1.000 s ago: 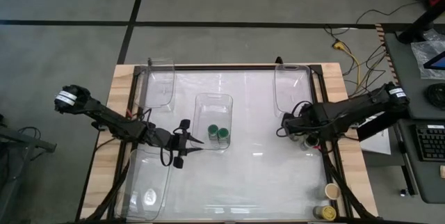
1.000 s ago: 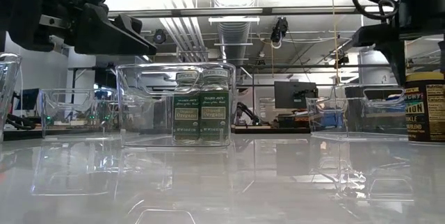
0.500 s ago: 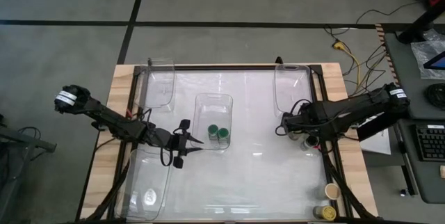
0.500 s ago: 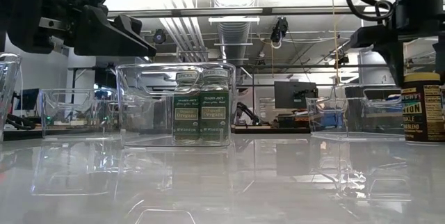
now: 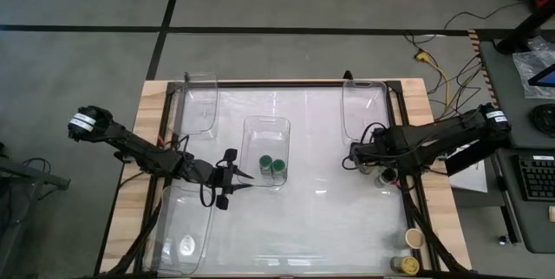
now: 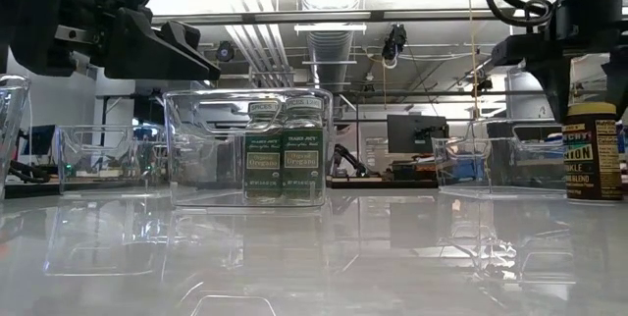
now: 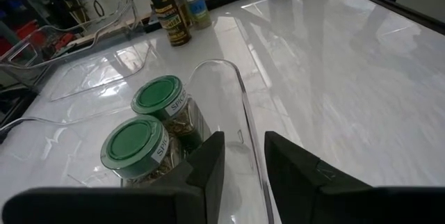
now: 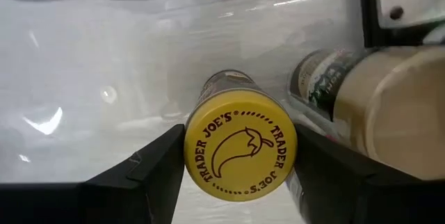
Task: Sort spices by type
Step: Put the top yellow seasoning bottle into the top right transparent bin
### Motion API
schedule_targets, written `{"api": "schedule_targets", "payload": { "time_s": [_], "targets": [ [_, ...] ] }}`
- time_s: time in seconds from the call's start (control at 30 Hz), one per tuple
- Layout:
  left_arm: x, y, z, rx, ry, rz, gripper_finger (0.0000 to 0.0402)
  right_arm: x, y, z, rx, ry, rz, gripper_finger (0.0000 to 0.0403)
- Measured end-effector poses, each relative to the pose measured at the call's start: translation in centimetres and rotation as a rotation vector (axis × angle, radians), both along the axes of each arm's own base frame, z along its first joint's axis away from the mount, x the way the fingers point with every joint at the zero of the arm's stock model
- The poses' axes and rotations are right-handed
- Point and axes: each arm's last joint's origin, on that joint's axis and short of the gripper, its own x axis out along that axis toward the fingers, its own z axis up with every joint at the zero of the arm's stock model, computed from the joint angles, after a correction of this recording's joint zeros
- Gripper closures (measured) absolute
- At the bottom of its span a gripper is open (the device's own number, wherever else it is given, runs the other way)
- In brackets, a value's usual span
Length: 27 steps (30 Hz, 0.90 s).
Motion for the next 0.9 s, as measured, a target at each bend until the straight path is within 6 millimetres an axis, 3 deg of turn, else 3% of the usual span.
{"api": "schedule_targets", "payload": {
  "time_s": [0.2,0.47,0.63,0.77,0.9],
  "targets": [
    [0.0,0.0,0.0,0.002,0.0,-0.001,0.0313,0.5,0.1,1.2,0.03,-0.021,0.211,0.0178],
    [0.1,0.0,0.3,-0.06,-0.035,0.017,0.0313,2.3,0.3,7.9,-0.077,-0.201,0.78,0.017],
    [0.1,0.0,0.4,-0.175,-0.027,0.055,0.0313,2.1,-0.8,10.9,-0.35,-0.105,1.035,0.0173],
    [0.0,0.0,0.9,-0.246,-0.044,0.074,0.0313,1.7,-2.2,11.6,-0.364,-0.011,1.165,0.0183],
    [0.4,-0.2,2.7,-0.296,-0.104,0.074,0.0313,1.3,-4.0,11.5,-0.346,0.106,1.285,0.0176]
  ]
}}
